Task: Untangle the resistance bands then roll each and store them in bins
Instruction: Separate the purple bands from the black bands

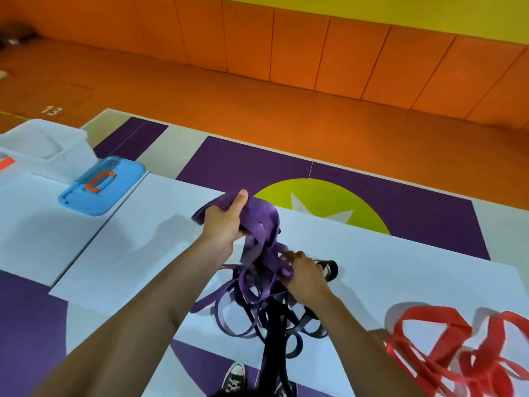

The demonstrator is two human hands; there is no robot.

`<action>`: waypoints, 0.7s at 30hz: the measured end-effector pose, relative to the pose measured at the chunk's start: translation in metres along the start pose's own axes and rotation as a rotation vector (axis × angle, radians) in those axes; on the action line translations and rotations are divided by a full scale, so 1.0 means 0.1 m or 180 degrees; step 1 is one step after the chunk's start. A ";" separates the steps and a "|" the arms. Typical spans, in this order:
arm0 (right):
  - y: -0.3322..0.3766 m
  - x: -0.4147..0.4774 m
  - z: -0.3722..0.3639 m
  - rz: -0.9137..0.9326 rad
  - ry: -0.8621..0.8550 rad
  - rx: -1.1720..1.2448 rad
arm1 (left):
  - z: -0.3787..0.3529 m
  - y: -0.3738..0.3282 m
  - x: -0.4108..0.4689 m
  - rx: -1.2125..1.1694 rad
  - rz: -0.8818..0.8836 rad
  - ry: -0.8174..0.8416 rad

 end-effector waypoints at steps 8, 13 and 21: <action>0.02 -0.04 0.43 0.0010 -0.0628 0.1840 | 0.13 -0.36 0.05 -0.0668 0.0095 0.0484; 0.30 -0.24 1.13 0.0361 -0.1975 0.2354 | 0.26 -0.37 0.08 -0.0928 0.0072 0.0310; 0.48 -0.17 1.49 0.0390 -0.2151 0.2099 | 0.47 -0.05 0.24 -0.0781 0.0272 0.0050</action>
Point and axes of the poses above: each hand's wrist, its own x-axis towards the middle knuckle, its own z-axis out of the back of the hand, y = z × x, the point moved 2 cm from there along x, towards the middle knuckle, and after that the axes turned 13 degrees about z, right-handed, at the moved point
